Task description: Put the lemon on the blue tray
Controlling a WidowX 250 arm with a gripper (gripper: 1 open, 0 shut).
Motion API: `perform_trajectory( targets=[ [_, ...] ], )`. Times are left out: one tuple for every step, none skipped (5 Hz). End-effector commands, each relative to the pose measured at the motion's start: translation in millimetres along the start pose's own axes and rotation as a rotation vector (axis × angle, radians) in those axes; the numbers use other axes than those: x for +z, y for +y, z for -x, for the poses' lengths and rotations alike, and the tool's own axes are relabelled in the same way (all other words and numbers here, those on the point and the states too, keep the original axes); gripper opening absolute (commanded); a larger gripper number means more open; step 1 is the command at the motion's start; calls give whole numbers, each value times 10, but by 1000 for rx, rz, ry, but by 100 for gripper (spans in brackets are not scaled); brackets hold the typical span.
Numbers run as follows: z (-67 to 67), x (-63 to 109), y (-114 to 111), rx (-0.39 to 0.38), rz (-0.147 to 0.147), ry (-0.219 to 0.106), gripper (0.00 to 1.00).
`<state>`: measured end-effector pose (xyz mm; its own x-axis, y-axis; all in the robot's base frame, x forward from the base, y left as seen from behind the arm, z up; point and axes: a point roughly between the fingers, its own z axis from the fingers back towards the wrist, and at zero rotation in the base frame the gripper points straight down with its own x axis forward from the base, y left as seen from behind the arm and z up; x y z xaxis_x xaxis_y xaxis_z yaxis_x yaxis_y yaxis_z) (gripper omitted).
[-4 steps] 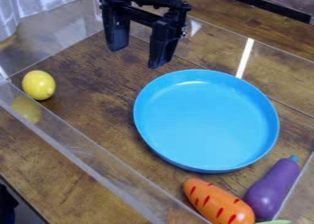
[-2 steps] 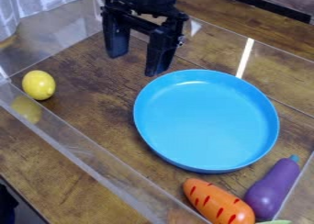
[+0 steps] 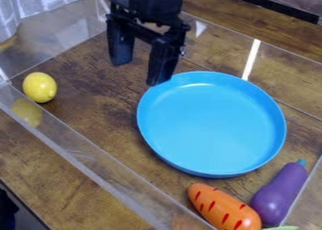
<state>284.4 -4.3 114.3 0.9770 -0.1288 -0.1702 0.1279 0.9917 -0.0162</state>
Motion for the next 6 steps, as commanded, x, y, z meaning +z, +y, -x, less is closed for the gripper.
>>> perform_trajectory(
  targets=[
    [1,145,28,-104,-20,-34,100],
    [31,161,24,-172,-27,-20,100],
    [64,178,19,-239,-34,-5,100],
    [119,136,102,-263,-33,8,100],
    [179,99,193,-287,-34,20,100],
    [285,73,264,-325,-41,24,100]
  ],
)
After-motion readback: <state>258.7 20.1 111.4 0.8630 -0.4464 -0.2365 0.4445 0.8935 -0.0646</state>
